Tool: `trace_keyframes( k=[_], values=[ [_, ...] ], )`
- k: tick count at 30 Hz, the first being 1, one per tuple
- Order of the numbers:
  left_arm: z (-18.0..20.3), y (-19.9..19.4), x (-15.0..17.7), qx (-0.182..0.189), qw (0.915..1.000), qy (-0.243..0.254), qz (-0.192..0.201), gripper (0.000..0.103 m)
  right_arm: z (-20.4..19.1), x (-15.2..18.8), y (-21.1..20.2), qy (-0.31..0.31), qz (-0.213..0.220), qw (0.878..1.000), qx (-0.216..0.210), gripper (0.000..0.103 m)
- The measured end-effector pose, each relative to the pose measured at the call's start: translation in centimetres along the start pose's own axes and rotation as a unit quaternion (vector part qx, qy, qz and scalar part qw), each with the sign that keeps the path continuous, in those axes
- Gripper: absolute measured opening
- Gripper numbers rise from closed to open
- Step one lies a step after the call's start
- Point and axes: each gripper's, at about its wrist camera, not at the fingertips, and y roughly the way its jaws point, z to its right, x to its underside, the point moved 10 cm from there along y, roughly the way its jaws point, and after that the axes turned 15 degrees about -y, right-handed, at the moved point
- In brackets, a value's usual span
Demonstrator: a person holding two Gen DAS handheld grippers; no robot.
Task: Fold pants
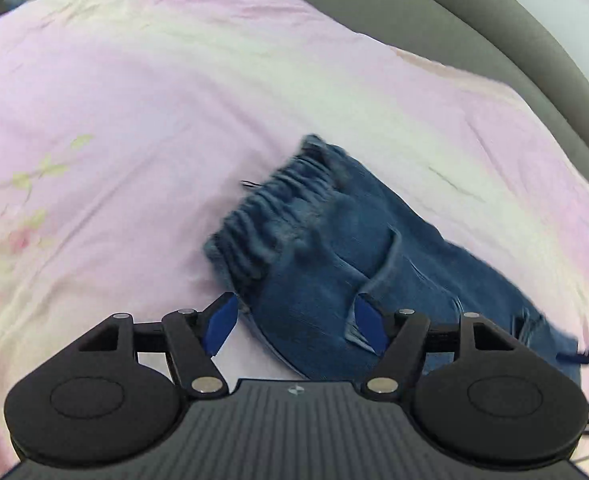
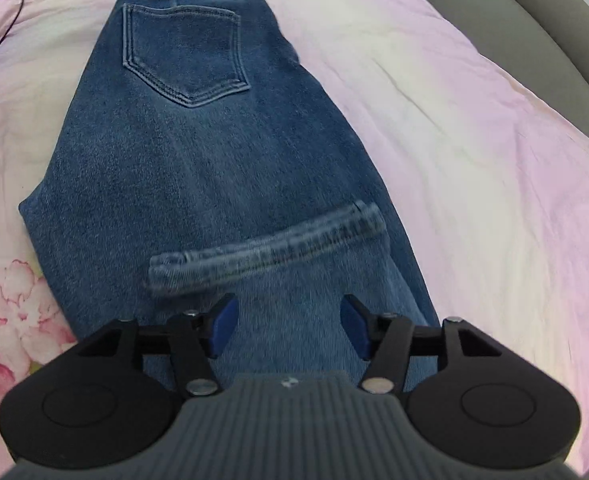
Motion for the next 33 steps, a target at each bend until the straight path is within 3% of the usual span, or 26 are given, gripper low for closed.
trace_keyframes(
  k=[4,8,10,18,21,25,33],
  values=[
    [-2.1,1.2,-1.7,0.029,0.9961,-0.083,0.005,0.080,0.2,-1.4,2.0,-0.029,-0.006,0.999,-0.033,0.055],
    [-3.3,3.4,-2.0,0.028,0.9922,-0.121,-0.017,0.080,0.8,-1.8,3.6,-0.040,-0.013,0.997,-0.060,0.062],
    [-3.3,4.3,-1.8,0.046,0.9896,-0.134,-0.026,0.082,1.1,-1.7,3.9,-0.038,-0.011,0.996,-0.076,0.065],
    [-2.7,6.0,-1.4,0.061,0.9910,-0.119,0.001,0.093,1.0,-2.1,5.5,-0.060,-0.012,0.991,-0.121,0.065],
    [-2.4,5.6,-1.5,0.056,0.9916,-0.117,-0.001,0.080,1.4,-2.1,5.8,-0.053,-0.013,0.990,-0.129,0.066],
    [-1.9,4.1,-2.0,0.050,0.9922,-0.114,0.003,0.058,1.2,-2.3,5.2,-0.046,-0.011,0.993,-0.107,0.066],
    [3.1,-1.1,-2.8,0.077,0.9937,-0.061,0.053,0.041,0.5,0.1,1.9,0.021,-0.030,0.998,-0.049,0.069]
  ],
)
